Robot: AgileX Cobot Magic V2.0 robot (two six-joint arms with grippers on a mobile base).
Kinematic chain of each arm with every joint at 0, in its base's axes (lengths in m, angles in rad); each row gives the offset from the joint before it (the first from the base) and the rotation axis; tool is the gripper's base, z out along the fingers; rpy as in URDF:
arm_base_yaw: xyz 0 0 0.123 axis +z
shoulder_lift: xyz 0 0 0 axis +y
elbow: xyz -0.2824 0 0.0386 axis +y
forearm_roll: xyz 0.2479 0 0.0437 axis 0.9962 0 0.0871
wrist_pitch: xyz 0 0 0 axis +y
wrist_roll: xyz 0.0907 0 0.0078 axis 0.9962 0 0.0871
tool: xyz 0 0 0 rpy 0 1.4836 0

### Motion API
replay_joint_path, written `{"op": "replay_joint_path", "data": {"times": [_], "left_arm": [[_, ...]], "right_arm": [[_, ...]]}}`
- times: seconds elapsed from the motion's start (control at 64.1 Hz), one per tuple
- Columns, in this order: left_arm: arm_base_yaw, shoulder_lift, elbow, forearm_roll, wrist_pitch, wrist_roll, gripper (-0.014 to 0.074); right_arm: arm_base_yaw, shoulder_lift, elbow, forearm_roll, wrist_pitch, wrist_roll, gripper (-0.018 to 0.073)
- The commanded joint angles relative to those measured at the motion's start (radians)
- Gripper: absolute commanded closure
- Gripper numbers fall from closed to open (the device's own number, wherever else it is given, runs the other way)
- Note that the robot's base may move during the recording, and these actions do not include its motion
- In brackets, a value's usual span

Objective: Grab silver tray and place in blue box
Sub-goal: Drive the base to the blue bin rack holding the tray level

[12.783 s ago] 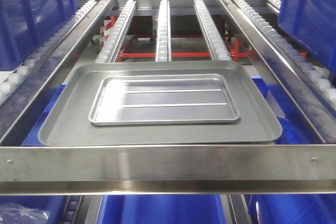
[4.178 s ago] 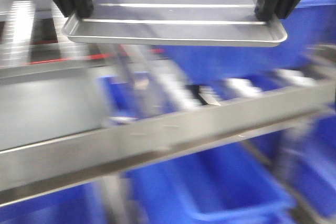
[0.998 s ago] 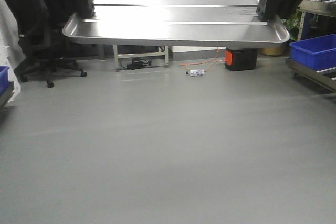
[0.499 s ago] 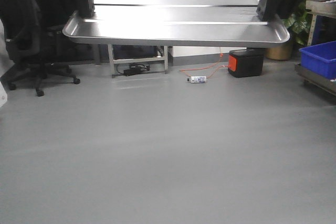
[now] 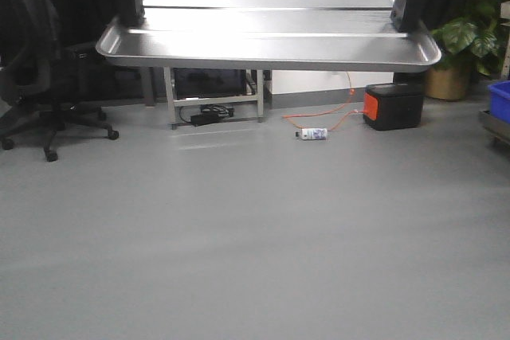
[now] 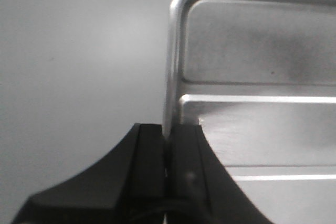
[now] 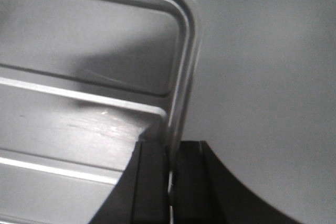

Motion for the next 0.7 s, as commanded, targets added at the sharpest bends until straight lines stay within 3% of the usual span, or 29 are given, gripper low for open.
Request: {"op": "replay_joint_path", "data": {"times": [0.0, 0.686], "left_arm": [[0.003, -0.043, -0.032, 0.060, -0.009, -0.007, 0.0701], [0.003, -0.043, -0.032, 0.048, -0.009, -0.007, 0.0701]], "right_arm": [[-0.003, -0.044, -0.028, -0.064, 0.013, -0.020, 0.0503], [-0.003, -0.044, -0.028, -0.064, 0.013, -0.020, 0.0503]]}}
